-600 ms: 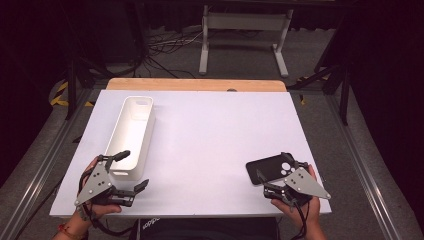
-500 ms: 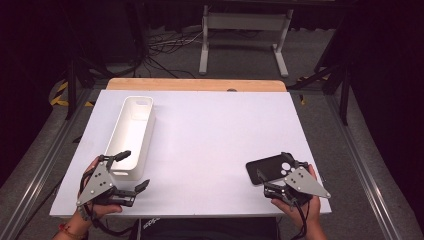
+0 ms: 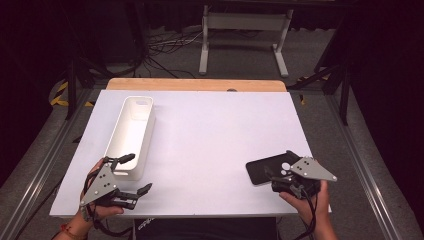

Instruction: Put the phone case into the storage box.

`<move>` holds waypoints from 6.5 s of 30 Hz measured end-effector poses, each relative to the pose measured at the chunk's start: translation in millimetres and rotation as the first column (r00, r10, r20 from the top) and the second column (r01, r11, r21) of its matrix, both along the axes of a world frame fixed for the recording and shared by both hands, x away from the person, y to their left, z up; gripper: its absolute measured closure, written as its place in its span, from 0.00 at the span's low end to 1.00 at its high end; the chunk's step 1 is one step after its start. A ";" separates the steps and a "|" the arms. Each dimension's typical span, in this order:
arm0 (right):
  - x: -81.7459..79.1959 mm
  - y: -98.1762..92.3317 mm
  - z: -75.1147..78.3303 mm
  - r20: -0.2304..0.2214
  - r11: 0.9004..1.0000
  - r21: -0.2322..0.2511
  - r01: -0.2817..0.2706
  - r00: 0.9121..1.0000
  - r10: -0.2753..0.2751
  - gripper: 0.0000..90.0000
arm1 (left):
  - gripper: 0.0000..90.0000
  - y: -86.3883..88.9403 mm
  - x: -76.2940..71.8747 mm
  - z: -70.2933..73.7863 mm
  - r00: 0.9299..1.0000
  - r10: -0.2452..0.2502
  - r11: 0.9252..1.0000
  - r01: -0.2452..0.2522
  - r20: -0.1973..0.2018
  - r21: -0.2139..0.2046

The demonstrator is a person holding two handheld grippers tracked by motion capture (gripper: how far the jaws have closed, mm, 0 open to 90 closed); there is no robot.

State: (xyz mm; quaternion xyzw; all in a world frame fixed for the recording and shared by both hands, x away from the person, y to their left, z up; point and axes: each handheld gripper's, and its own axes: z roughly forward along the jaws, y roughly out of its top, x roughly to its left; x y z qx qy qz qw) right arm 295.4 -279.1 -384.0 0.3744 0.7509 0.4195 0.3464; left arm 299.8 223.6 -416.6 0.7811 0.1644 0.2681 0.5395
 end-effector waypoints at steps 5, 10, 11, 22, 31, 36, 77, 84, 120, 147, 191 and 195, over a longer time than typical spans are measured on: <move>11.3 -20.1 14.0 -0.145 0.998 -0.007 0.065 0.987 -0.066 0.20 | 0.06 -3.9 1.5 -0.5 1.000 -0.013 1.000 0.013 0.000 0.026; 25.7 -36.6 14.6 -0.260 0.995 0.016 0.094 0.962 -0.087 0.20 | 0.06 -7.6 -0.3 -3.0 1.000 -0.020 0.999 0.020 -0.018 0.033; 29.5 -39.3 13.4 -0.290 0.995 0.007 0.103 0.952 -0.096 0.20 | 0.06 -8.9 -0.3 -3.3 1.000 -0.024 0.999 0.024 -0.021 0.035; 60.6 -59.0 -9.8 -0.510 0.973 -0.133 0.187 0.829 -0.229 0.25 | 0.07 -15.4 -1.5 -4.1 0.999 -0.043 0.998 0.045 -0.028 0.053; 65.8 -82.9 -30.2 -0.556 0.967 -0.111 0.229 0.792 -0.251 0.46 | 0.07 -13.3 -0.8 -4.2 0.999 -0.040 0.998 0.041 -0.032 0.045; 65.9 -88.9 -33.7 -0.545 0.964 -0.074 0.254 0.800 -0.252 0.56 | 0.07 -13.8 -0.7 -4.8 0.999 -0.039 0.998 0.041 -0.035 0.048; 62.5 -74.8 -51.6 -0.472 0.950 -0.116 0.289 0.826 -0.309 0.95 | 0.08 -18.1 0.2 -7.0 0.998 -0.041 0.995 0.046 -0.050 0.094; 58.2 -78.7 -47.6 -0.451 0.960 -0.059 0.274 0.850 -0.271 0.96 | 0.08 -17.2 0.5 -6.5 0.998 -0.039 0.995 0.043 -0.049 0.091; 28.0 44.2 40.7 0.156 0.939 -0.340 0.045 0.988 0.009 0.97 | 0.17 -87.4 33.7 34.6 0.996 -0.078 0.996 0.080 -0.040 0.043; 28.3 136.3 38.4 0.257 0.831 -0.524 -0.185 0.896 0.361 0.97 | 0.38 -133.3 82.7 58.3 0.989 -0.071 0.995 0.080 -0.133 0.064; 19.9 117.6 36.0 0.295 0.915 -0.318 -0.250 0.890 0.346 0.75 | 0.90 -111.8 74.1 68.4 0.981 -0.172 0.985 0.169 -0.091 -0.038; 21.1 106.4 30.5 0.273 0.934 -0.257 -0.248 0.909 0.316 0.65 | 0.90 -109.2 75.0 69.1 0.980 -0.176 0.984 0.172 -0.088 -0.049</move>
